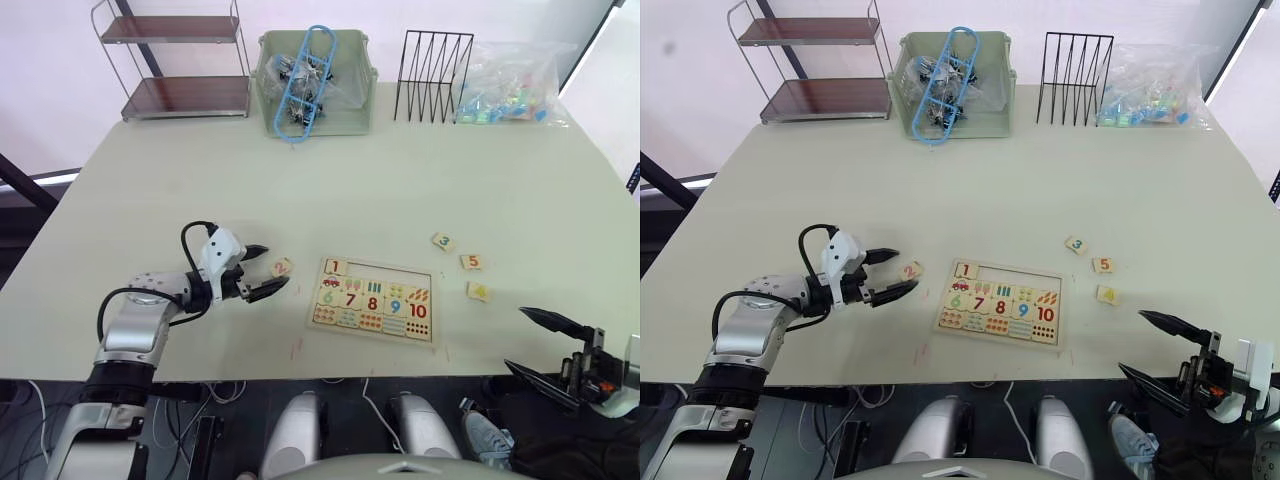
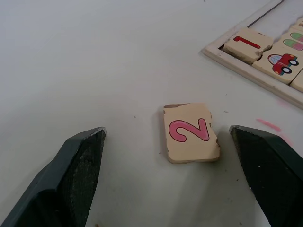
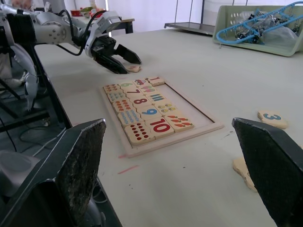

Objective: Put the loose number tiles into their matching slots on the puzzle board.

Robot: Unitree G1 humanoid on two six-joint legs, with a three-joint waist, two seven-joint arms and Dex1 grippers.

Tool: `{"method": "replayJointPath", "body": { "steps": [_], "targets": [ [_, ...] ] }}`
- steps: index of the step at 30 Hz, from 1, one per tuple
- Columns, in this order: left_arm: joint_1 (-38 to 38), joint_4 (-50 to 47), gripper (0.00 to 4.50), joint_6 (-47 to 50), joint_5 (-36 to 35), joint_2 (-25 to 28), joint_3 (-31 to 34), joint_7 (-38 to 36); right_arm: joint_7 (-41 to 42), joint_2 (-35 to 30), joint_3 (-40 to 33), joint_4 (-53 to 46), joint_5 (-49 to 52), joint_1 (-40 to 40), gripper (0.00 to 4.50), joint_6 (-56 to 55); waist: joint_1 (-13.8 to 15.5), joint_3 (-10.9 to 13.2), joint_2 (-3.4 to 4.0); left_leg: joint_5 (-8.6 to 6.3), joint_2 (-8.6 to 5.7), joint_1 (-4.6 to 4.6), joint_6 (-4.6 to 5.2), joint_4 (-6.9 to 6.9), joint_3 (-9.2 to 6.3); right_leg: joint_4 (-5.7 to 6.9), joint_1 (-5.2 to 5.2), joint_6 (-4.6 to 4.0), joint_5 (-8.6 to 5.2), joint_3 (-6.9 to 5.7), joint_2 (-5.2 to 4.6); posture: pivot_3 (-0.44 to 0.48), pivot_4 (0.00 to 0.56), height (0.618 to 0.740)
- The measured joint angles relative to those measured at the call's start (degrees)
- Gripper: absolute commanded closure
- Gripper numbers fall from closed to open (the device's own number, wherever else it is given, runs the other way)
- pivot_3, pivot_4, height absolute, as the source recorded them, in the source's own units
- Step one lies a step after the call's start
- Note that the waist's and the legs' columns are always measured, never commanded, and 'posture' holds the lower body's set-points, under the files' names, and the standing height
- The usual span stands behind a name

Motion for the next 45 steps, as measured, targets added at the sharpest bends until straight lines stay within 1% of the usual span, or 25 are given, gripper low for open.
{"method": "replayJointPath", "body": {
  "steps": [2,3,15,18,19,20,29,35,37,38,41,45],
  "targets": [
    [0.24,-0.42,1.76,0.36,-0.14,0.01,0.06,0.3,-0.06,0.0,0.06,-0.01,-0.06,-0.05,0.0,0.02,-0.01,0.0,0.0,0.0,0.0,0.0,0.0,0.0,0.0,0.0,0.0,0.0,0.0,0.0,0.0,0.0,0.15,0.74],
    [0.29,-0.47,2.07,0.39,-0.13,0.01,0.07,0.32,-0.08,-0.01,0.1,-0.01,-0.1,-0.06,0.0,0.02,-0.01,0.0,0.01,0.0,0.0,0.0,0.0,0.0,0.0,0.0,0.0,0.0,0.0,0.0,0.0,0.0,0.15,0.74],
    [1.26,-1.05,2.07,-0.8,-0.18,0.04,-0.04,-0.25,-0.75,-0.01,0.3,-1.09,-0.28,-0.07,0.0,0.25,-0.04,-0.01,0.02,0.0,0.0,0.01,0.0,-0.01,0.0,0.0,0.0,0.0,0.0,0.0,0.0,0.0,0.15,0.74],
    [1.2,-0.97,2.86,-0.76,-0.21,0.05,0.0,-0.44,-1.13,-0.01,0.35,-1.79,-0.28,-0.06,0.0,0.3,-0.04,-0.01,0.02,0.0,0.0,0.01,0.0,-0.01,0.0,0.0,0.0,0.0,0.0,0.0,0.0,0.0,0.15,0.74],
    [1.17,-0.85,3.38,-0.75,-0.25,0.05,0.05,-0.48,-1.2,-0.01,0.44,-1.88,-0.28,-0.06,0.0,0.35,-0.04,-0.01,0.02,0.0,0.0,0.0,0.0,-0.01,0.0,0.0,0.0,0.0,0.0,0.0,0.0,0.0,0.15,0.74],
    [1.16,-0.85,3.59,-0.77,-0.27,0.05,0.05,-0.53,-1.21,-0.01,0.54,-1.89,-0.28,-0.06,0.0,0.38,-0.03,-0.01,0.02,0.0,0.0,0.0,0.0,-0.01,0.0,0.0,0.0,0.0,0.0,0.0,0.0,0.0,0.15,0.74],
    [0.69,0.4,3.59,-2.11,-0.15,0.1,-0.02,-1.28,-1.33,-0.21,0.82,-2.55,-0.26,0.08,0.0,0.59,-0.04,-0.02,0.03,0.0,0.0,0.01,0.0,0.0,0.01,0.0,0.0,0.0,0.0,0.0,0.0,0.0,0.15,0.74],
    [-1.85,3.31,3.59,-4.01,0.98,1.46,-0.74,-3.85,-1.68,-0.21,0.94,-3.15,-0.26,0.02,0.0,0.65,-0.1,-0.01,0.02,0.0,-0.03,0.0,0.0,0.0,0.0,0.0,0.0,0.0,0.0,-0.01,0.02,0.0,0.15,0.74],
    [-4.42,4.7,3.59,-5.47,1.65,2.83,-1.87,-6.24,-2.18,-0.21,1.35,-3.54,-0.28,-0.08,0.0,0.7,-0.07,0.0,0.0,0.0,-0.04,-0.03,0.0,0.0,-0.03,0.0,0.0,0.0,0.0,-0.03,0.03,0.0,0.15,0.74],
    [-4.75,4.74,3.59,-5.67,1.7,2.92,-1.88,-6.48,-2.25,-0.21,1.47,-3.59,-0.29,-0.11,0.0,0.72,-0.07,0.0,0.0,0.0,-0.04,-0.04,0.0,0.0,-0.03,-0.01,0.0,0.0,0.0,-0.03,0.03,0.0,0.15,0.74],
    [-8.78,5.19,3.59,-6.18,2.04,3.57,-2.49,-9.09,-2.74,-0.2,2.2,-4.03,-0.57,-0.3,0.0,0.91,-0.01,0.01,0.0,0.0,-0.19,-0.06,0.0,0.01,-0.06,-0.01,0.0,0.0,0.0,-0.04,0.02,0.0,0.15,0.74],
    [-13.04,3.84,3.59,-4.38,1.96,4.84,-4.34,-13.42,-3.35,-0.16,2.23,-4.07,-0.83,-0.36,0.0,0.99,-0.14,0.01,-0.01,0.0,-0.27,-0.08,0.0,0.01,-0.13,0.01,0.0,0.0,0.0,-0.06,0.04,0.0,0.15,0.74]
  ]
}}
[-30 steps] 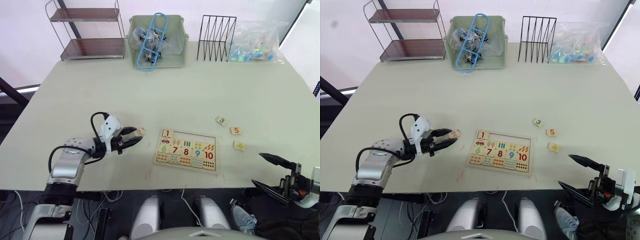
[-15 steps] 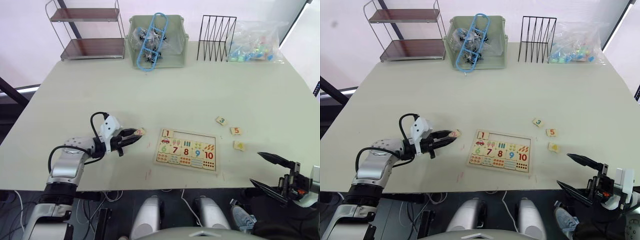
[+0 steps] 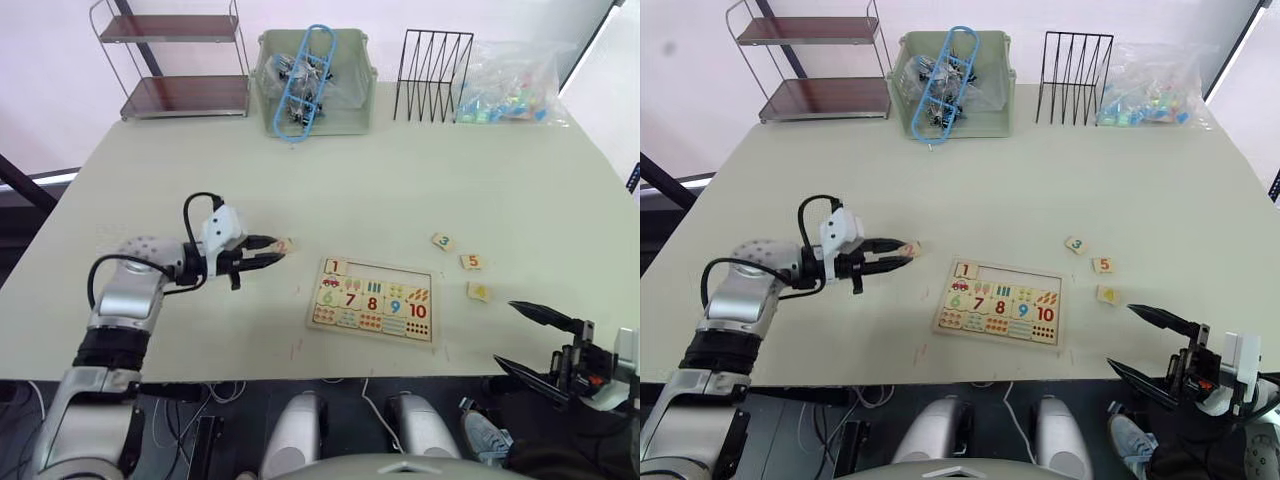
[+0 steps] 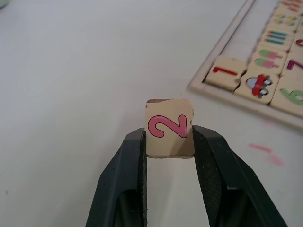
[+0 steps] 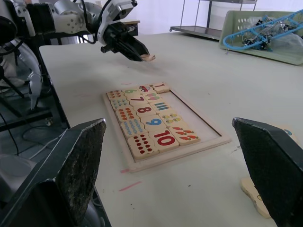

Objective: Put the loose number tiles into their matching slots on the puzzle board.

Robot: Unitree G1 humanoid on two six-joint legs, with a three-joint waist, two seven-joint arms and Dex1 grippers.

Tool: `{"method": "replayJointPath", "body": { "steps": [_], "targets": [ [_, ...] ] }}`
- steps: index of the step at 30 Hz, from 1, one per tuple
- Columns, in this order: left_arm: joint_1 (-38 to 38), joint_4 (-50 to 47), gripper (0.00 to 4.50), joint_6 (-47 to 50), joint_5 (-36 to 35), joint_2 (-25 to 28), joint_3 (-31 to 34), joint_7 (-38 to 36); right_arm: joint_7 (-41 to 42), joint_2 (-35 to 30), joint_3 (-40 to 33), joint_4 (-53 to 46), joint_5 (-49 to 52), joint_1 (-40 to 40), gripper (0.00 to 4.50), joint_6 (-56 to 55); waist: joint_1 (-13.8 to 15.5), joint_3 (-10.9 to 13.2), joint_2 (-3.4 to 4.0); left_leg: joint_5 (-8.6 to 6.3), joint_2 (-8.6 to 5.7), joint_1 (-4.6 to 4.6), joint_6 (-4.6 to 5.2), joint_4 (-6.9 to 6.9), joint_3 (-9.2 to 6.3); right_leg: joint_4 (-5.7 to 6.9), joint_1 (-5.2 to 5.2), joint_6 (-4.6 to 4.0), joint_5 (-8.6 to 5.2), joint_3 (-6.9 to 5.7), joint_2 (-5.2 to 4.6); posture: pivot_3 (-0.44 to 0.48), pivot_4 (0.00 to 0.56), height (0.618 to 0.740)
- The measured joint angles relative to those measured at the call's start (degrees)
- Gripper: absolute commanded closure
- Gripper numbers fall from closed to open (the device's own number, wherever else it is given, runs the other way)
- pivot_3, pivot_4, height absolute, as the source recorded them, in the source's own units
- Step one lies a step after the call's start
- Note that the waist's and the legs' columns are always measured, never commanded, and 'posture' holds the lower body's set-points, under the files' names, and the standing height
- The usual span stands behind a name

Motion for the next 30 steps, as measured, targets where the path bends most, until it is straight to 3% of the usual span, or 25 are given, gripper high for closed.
{"method": "replayJointPath", "body": {
  "steps": [11,30],
  "targets": [
    [-11.11,-5.09,3.59,4.93,0.49,-1.56,-8.93,-7.88,-0.61,1.43,0.24,-0.02,-0.46,1.17,0.0,-1.44,-0.19,0.01,-0.01,0.0,-0.04,-0.02,0.0,0.0,-0.07,0.01,0.0,0.0,0.0,0.01,0.07,0.0,0.15,0.74],
    [-23.26,-3.95,3.59,10.83,12.09,-7.39,-24.31,-11.43,-4.19,2.84,1.01,-2.25,-1.28,2.1,0.0,-3.22,-0.37,0.04,-0.03,0.01,-0.05,-0.07,0.01,0.02,-0.15,0.02,0.0,0.0,-0.01,0.02,0.13,0.0,0.15,0.74]
  ]
}}
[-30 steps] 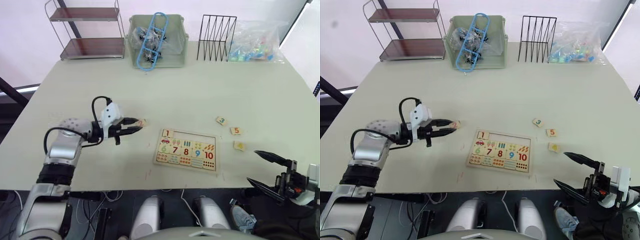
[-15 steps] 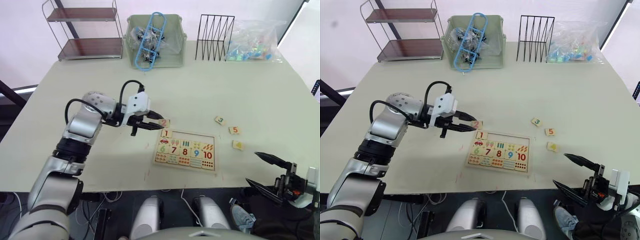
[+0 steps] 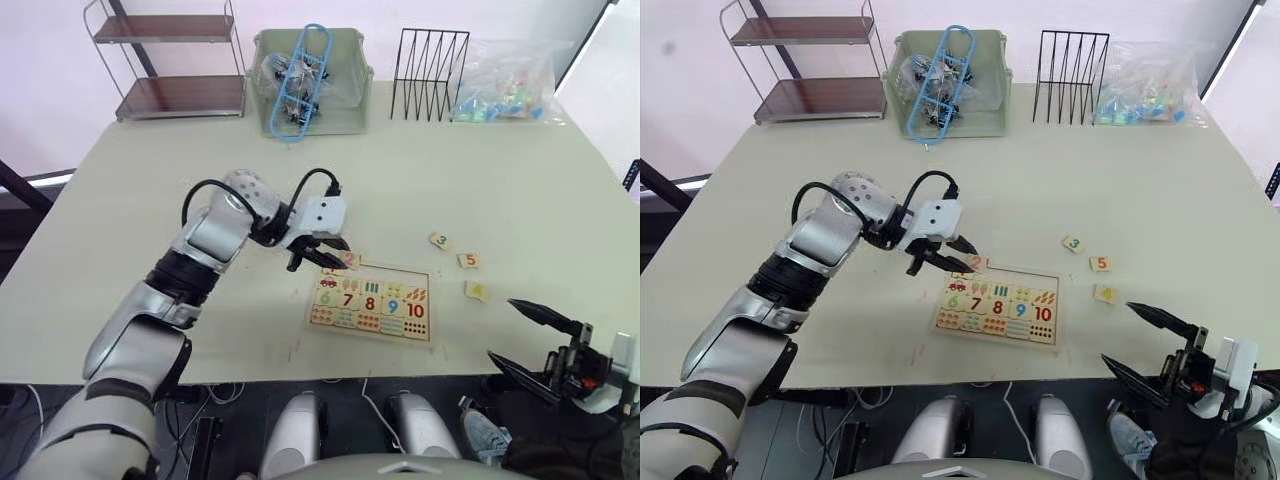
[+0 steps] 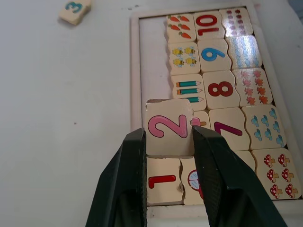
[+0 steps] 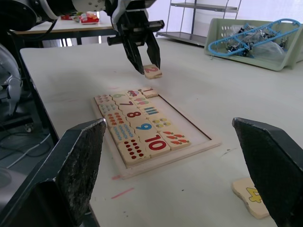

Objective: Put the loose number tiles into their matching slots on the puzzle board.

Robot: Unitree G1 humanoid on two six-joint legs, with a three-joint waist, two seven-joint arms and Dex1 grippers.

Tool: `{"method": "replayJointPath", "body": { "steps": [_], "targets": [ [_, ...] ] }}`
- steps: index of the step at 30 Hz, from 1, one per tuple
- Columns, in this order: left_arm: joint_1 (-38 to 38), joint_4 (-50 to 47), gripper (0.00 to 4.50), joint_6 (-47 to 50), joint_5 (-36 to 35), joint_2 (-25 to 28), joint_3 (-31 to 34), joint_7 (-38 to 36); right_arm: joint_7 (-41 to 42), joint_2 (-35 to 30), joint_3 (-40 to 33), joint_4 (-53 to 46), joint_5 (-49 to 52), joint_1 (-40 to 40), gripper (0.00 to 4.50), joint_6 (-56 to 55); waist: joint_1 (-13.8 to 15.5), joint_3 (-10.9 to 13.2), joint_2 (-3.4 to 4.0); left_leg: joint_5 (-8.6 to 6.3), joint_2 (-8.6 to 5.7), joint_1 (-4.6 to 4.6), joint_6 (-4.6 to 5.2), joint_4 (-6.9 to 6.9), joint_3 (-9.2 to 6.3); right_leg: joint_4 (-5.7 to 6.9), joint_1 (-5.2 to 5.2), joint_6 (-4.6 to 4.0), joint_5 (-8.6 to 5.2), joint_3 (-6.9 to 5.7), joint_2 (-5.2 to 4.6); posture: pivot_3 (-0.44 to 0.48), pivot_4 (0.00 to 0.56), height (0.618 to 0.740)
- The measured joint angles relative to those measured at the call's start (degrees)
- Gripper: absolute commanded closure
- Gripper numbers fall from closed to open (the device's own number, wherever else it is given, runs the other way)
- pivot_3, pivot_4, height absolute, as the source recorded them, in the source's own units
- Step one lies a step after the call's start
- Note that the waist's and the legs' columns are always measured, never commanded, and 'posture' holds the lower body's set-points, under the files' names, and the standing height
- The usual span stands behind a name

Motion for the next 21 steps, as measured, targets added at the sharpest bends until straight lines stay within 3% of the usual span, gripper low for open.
{"method": "replayJointPath", "body": {
  "steps": [21],
  "targets": [
    [-3.4,0.95,3.59,11.3,9.51,-5.88,-7.48,3.2,-1.22,-0.13,0.56,-0.35,-0.11,-0.55,0.0,-0.27,0.01,0.01,0.0,0.0,-0.01,-0.02,0.0,0.02,-0.04,0.01,0.0,0.0,0.0,-0.01,0.0,0.0,0.15,0.74]
  ]
}}
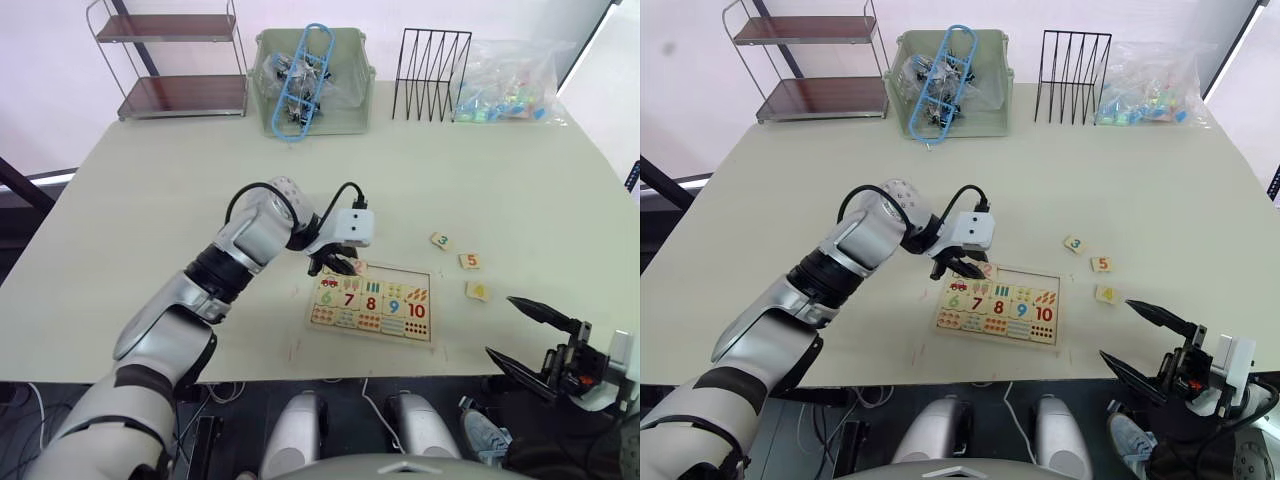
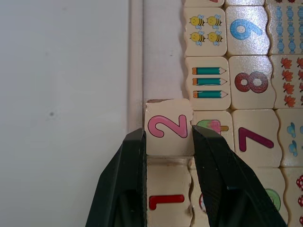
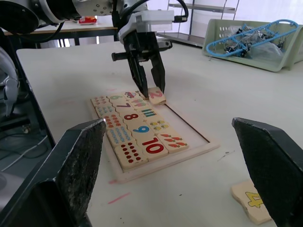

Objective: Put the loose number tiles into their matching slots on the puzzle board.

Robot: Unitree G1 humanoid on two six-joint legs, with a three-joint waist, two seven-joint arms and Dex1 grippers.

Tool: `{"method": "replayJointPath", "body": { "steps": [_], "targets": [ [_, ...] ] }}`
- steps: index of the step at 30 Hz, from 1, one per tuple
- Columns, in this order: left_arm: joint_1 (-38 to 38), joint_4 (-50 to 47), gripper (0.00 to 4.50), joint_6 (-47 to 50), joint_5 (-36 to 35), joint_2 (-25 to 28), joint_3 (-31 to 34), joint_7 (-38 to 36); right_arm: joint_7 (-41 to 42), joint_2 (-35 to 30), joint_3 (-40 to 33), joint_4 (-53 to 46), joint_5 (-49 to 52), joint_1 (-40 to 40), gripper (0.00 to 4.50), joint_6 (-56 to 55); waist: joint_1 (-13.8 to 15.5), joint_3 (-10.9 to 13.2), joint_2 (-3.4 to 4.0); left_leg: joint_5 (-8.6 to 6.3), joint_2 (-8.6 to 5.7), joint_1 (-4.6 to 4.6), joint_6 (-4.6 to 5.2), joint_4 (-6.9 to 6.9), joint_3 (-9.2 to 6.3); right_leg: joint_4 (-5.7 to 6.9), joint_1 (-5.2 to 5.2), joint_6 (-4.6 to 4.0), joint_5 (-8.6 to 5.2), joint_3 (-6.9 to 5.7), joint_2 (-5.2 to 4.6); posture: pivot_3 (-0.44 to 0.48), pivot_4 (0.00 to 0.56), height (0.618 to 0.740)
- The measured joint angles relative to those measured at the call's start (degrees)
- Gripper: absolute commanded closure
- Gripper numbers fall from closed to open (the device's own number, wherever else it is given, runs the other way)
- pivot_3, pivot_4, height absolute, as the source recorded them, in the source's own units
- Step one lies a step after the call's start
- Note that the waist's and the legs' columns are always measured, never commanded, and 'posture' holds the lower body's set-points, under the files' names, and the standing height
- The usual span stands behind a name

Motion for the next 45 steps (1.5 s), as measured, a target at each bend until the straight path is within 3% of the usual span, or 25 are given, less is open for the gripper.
{"method": "replayJointPath", "body": {
  "steps": [45],
  "targets": [
    [-0.55,2.45,3.59,-1.82,2.31,-0.81,-0.14,-1.33,1.38,0.08,0.42,1.93,-0.02,1.45,0.0,-2.69,0.01,0.0,0.0,0.0,0.0,0.01,0.0,0.01,0.0,0.02,0.0,0.0,0.0,0.0,0.0,0.0,0.15,0.74]
  ]
}}
